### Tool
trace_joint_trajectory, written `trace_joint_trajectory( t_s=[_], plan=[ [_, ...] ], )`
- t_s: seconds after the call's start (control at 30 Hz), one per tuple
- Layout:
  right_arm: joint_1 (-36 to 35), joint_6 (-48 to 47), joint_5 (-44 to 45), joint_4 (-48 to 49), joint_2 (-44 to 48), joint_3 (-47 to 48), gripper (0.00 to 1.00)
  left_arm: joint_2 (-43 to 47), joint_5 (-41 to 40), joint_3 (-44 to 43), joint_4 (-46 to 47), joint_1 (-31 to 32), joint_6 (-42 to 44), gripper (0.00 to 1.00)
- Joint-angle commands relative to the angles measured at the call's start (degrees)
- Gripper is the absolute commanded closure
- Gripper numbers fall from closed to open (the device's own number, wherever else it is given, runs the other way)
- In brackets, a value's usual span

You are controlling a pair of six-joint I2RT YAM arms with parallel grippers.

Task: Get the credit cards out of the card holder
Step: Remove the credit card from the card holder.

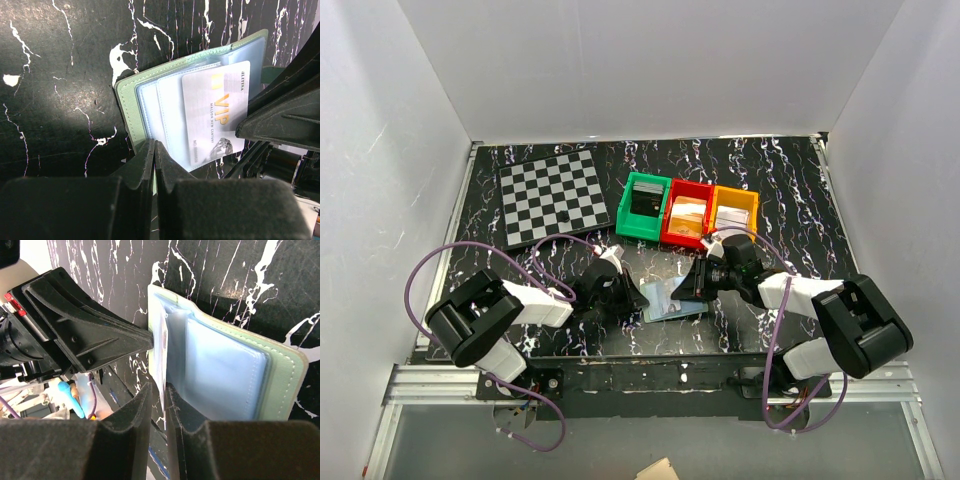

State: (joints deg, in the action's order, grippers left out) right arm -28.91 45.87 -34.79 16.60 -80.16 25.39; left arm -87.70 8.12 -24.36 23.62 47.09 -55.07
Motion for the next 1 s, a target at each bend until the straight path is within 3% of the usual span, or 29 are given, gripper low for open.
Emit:
trace_joint_trajectory(
  t_s=[0.0, 0.13, 0.43, 0.67, 0.77, 0.97],
  plan=[
    [0.52, -1.48, -1.43, 0.01, 1.67, -0.25, 0.76, -1.95, -0.74, 1.51, -6.3, 0.37, 1.81, 1.0],
    [0.69, -1.48, -1.34, -0.16, 1.67, -0.34, 0.79, -1.77, -0.65, 1.51, -6.3, 0.37, 1.89, 1.0],
    [1.13, -1.74, -1.08, -0.87, 2.11, -0.43, 0.99, -1.42, -0.82, 1.6, -6.3, 0.37, 1.89, 1.0],
    [1.57, -1.83, -1.78, -0.69, 2.38, -0.69, 0.99, -1.33, -0.82, 1.77, -6.04, 0.37, 1.72, 1.0],
    [1.57, -1.48, -2.92, 0.36, 1.5, -0.51, 0.8, -1.51, -0.65, 1.6, -5.95, 0.37, 1.89, 1.0],
    [1.57, -1.22, -3.01, 0.8, 0.88, -0.25, 0.65, -1.51, -0.47, 1.42, -5.69, 0.37, 2.07, 1.0]
  ],
)
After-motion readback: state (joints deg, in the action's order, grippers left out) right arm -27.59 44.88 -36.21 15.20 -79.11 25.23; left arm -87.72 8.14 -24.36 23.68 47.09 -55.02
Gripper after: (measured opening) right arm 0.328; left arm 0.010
